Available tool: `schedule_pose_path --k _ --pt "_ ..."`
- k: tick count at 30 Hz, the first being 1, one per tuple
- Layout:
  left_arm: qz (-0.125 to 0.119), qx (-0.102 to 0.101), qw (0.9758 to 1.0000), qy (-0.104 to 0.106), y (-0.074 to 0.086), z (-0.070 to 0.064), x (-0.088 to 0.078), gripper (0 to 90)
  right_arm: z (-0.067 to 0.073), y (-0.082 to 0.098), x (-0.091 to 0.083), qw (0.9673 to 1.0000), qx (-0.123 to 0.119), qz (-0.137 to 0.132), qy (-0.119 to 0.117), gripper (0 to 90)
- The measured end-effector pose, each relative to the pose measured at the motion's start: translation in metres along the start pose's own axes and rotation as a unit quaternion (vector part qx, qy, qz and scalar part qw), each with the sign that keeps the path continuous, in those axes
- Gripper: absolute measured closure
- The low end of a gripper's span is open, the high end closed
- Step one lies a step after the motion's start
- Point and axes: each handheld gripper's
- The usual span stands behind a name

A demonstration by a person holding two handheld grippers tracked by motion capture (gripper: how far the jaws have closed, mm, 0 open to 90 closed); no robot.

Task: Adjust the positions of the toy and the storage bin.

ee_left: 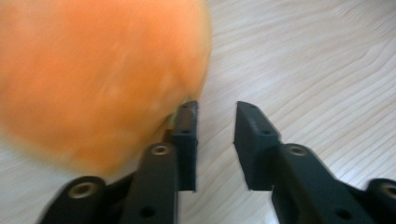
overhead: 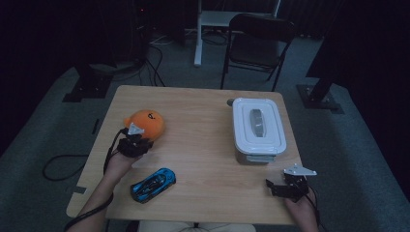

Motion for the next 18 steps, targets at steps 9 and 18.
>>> schedule_pose_path --k 9,18 --pt "-0.005 -0.020 0.9987 -0.046 0.014 0.025 -0.026 51.1 0.000 0.000 0.000 1.0000 0.000 0.000 0.000 13.4" --pt "0.008 -0.040 0.9966 -0.071 0.020 0.039 -0.015 49.3 0.000 0.000 0.000 1.0000 0.001 0.000 0.002 13.5"
Point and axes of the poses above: each handheld gripper's, and its own axes: x roughly forward along the jaws, y roughly out of its underside, z roughly to its left, and after that the axes turned 15 degrees about -z, right-handed
